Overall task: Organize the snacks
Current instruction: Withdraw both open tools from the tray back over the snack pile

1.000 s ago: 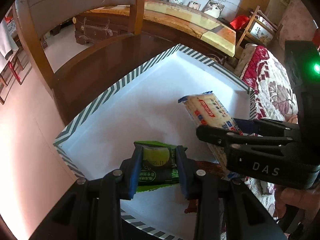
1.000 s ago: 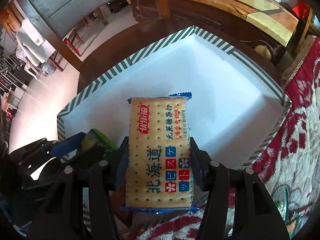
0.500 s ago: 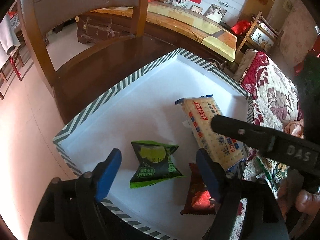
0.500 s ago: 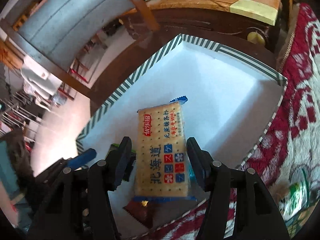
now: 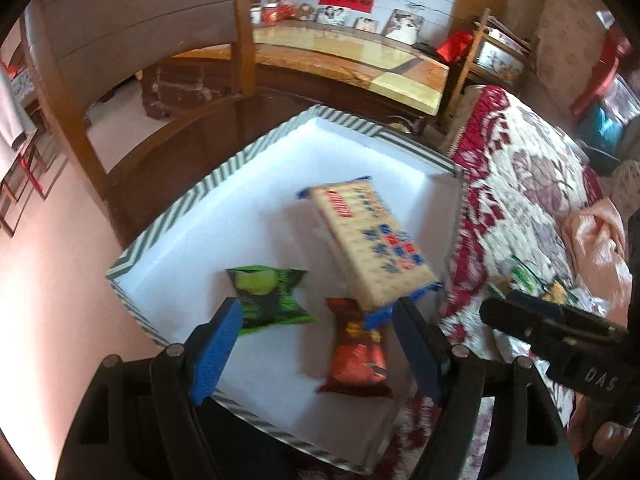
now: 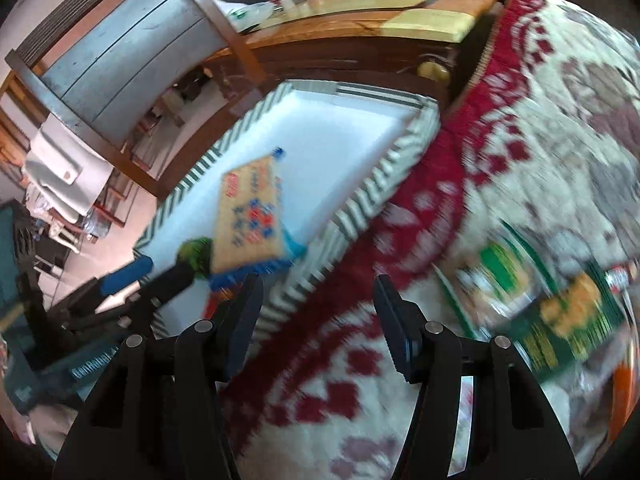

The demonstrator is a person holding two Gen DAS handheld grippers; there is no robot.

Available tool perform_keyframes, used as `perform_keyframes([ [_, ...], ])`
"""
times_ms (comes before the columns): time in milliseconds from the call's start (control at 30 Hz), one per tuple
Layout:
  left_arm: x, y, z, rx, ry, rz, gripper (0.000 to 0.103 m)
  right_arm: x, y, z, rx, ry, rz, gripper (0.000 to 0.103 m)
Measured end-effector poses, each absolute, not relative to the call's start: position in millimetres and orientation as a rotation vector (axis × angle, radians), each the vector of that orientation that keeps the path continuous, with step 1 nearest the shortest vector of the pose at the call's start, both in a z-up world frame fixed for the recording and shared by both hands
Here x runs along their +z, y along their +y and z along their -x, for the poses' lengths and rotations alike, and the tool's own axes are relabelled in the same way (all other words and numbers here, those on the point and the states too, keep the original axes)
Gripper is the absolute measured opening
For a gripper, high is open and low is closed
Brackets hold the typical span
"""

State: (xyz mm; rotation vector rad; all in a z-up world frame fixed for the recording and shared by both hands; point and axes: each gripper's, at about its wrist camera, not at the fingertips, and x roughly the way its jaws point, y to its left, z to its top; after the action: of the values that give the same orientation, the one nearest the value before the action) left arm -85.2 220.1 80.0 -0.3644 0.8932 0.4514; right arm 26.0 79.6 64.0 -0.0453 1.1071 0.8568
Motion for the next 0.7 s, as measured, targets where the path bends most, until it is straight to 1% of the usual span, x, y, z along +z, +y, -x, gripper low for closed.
perform_keyframes([
  [267,86.5,175.7,77.5,0.375,0.895,0.292,0.080,64.1,23.9,-18.9,0.790,1.094,0.034,0.057],
  [700,82.7,125.9,70.1,0.287,0.932,0.228,0.080,52.6,-30.2,-5.4,0.714,1.101,0.015,0.057],
])
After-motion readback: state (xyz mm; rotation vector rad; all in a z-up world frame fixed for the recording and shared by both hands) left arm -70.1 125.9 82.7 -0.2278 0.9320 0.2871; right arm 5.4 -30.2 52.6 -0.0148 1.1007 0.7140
